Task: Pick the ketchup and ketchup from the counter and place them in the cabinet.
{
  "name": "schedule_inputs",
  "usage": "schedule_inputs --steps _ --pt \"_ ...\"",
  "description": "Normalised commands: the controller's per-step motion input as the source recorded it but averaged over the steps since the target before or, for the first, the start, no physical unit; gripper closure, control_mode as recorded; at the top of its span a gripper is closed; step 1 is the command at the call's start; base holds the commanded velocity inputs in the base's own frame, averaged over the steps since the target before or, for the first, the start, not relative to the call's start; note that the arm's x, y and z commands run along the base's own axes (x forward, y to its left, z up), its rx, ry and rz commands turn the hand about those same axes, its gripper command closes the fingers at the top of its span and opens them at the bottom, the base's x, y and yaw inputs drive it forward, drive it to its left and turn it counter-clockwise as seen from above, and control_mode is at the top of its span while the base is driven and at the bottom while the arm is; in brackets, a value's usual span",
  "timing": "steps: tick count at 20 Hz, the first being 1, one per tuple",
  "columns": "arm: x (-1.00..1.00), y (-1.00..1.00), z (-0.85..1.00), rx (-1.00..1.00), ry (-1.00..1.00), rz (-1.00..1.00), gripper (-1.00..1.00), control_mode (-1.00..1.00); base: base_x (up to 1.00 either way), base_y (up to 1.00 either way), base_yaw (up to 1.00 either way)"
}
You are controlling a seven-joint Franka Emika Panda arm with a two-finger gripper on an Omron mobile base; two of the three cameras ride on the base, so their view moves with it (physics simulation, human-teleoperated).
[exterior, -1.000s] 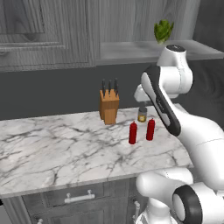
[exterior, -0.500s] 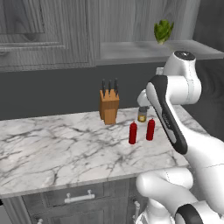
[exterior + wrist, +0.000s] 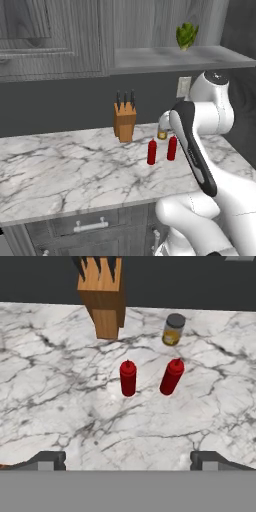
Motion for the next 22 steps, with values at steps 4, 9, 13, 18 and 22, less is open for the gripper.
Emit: schedule_inputs --steps 4,9,13,18,22 --pt "-0.03 0.02 -0.26 0.0 -0.02 0.0 -1.0 -1.0 0.0 0.0 0.0" --pt "0.0 0.0 -0.33 0.0 0.0 0.02 -1.0 -1.0 0.0 0.0 0.0" --pt "0.0 0.0 -0.34 0.0 0.0 0.01 -1.0 -1.0 0.0 0.0 0.0" --pt "0.0 0.0 -0.34 0.0 0.0 0.01 -1.0 -1.0 0.0 0.0 0.0" --pt "0.0 0.0 -0.3 0.0 0.0 0.02 -1.0 -1.0 0.0 0.0 0.0"
